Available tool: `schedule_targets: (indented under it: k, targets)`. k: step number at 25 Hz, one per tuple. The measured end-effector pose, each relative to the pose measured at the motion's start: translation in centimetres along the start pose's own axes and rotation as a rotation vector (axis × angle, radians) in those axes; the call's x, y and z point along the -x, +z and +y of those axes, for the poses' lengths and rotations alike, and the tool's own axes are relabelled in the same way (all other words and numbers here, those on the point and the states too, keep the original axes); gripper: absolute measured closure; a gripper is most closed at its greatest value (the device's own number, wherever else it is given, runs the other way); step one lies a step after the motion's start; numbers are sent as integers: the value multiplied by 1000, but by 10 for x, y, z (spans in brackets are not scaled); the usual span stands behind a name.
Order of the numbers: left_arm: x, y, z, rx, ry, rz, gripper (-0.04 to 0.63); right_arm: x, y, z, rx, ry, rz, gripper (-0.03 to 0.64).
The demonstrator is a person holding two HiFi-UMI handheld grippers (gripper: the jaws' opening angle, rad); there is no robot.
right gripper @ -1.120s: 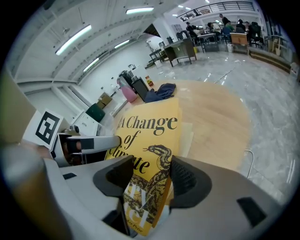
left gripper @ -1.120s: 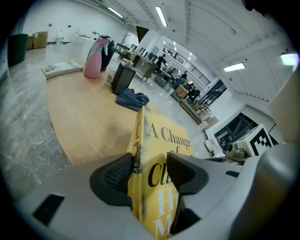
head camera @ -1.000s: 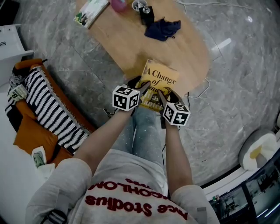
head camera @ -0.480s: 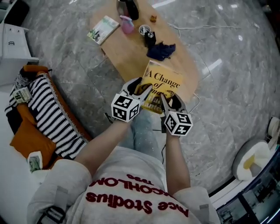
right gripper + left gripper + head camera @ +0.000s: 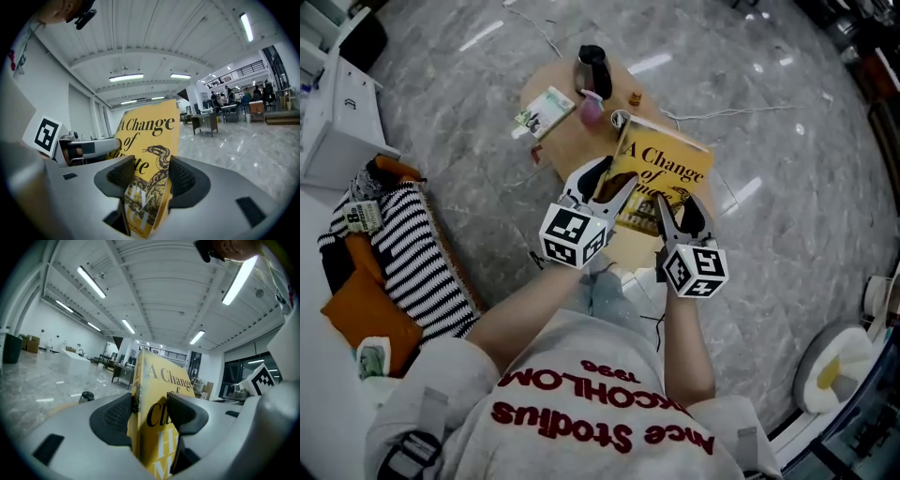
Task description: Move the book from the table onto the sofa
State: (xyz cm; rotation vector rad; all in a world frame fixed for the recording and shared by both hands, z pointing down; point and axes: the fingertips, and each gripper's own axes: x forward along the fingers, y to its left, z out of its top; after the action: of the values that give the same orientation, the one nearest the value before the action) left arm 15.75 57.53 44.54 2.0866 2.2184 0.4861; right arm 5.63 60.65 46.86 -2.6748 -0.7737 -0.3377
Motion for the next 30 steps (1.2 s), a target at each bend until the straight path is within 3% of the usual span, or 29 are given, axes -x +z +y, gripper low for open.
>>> schedule_targets:
  k: [7,15,20,30]
  targets:
    - [28,97,-7,-65,13,-163,353,12,94,39,139,41,-135,370]
    - [78,162,5,-108,44,-299,354,17,151,98,243,105,-238,370]
    - [91,178,4,-113,74,-335,354,21,167,110,267,138,-258,370]
    - [121,177,35,-135,140,-362,356,-1,158,147,269,203,-256,370]
